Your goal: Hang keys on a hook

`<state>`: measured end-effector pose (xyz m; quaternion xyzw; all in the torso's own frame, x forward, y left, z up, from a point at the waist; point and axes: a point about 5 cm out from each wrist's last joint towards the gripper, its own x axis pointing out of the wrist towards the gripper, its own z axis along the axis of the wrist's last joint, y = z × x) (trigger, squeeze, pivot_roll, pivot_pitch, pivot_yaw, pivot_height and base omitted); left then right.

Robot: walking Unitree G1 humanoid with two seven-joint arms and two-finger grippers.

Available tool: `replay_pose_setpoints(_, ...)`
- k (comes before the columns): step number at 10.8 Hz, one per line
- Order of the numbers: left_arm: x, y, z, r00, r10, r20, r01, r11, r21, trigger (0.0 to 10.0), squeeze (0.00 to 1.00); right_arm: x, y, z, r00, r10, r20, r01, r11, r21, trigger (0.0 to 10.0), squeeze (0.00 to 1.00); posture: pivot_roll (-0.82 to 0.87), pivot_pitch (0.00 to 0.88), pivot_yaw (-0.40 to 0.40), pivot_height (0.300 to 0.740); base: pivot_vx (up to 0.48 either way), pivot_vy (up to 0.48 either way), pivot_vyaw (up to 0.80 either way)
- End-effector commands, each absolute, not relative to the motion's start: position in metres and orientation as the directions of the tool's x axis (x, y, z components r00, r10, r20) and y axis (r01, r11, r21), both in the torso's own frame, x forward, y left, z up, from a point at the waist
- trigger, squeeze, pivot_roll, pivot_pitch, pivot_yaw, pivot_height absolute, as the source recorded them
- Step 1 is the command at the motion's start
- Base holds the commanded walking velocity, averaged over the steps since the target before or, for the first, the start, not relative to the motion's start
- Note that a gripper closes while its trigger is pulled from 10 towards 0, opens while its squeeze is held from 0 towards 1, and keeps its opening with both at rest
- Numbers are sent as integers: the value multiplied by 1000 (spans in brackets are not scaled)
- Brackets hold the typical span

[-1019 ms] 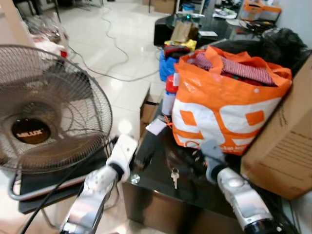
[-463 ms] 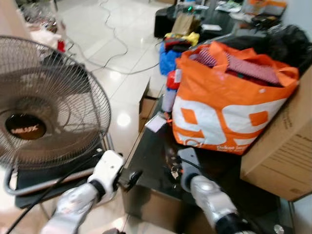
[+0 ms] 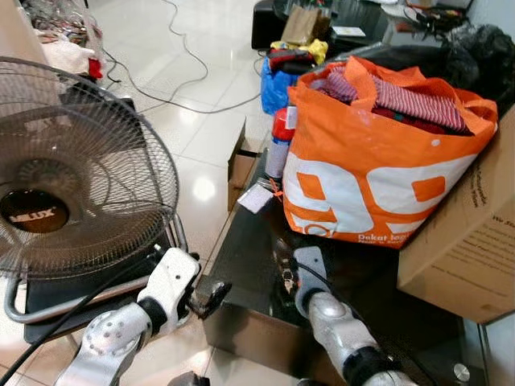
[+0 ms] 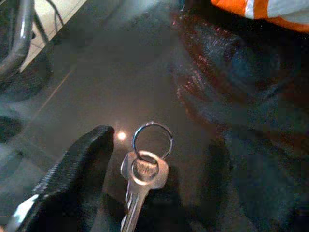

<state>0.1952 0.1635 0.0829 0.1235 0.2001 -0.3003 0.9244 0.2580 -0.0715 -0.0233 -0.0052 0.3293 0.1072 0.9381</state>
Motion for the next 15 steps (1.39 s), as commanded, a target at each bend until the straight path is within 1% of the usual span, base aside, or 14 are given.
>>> replay_pose_setpoints(1,193,163,86,731,-518,-444,615,782,101,10000,0,257,-69,-25,759,181,-626,-193,980,49,0,0,-17,113,-59,740,0,0,0)
replay_pose_setpoints(4,189,162,87,722,-521,-455,619,780,89,10000,0,254,-59,-27,755,200,-624,-209,976,60,0,0,-15,118,-60,740,0,0,0)
replay_pose_setpoints(10,185,160,87,723,-515,-461,611,787,80,10000,0,253,-63,-32,746,163,-645,-200,980,16,0,0,-12,117,-75,740,0,0,0)
replay_pose_setpoints(13,192,153,82,725,-521,-450,612,788,74,10000,0,261,-70,-28,755,155,-637,-203,979,-3,0,0,-31,70,-77,740,0,0,0)
replay_pose_setpoints(15,201,145,82,730,-534,-426,617,783,74,10000,0,270,-77,-23,770,152,-620,-208,978,-18,0,0,-39,23,-78,740,0,0,0)
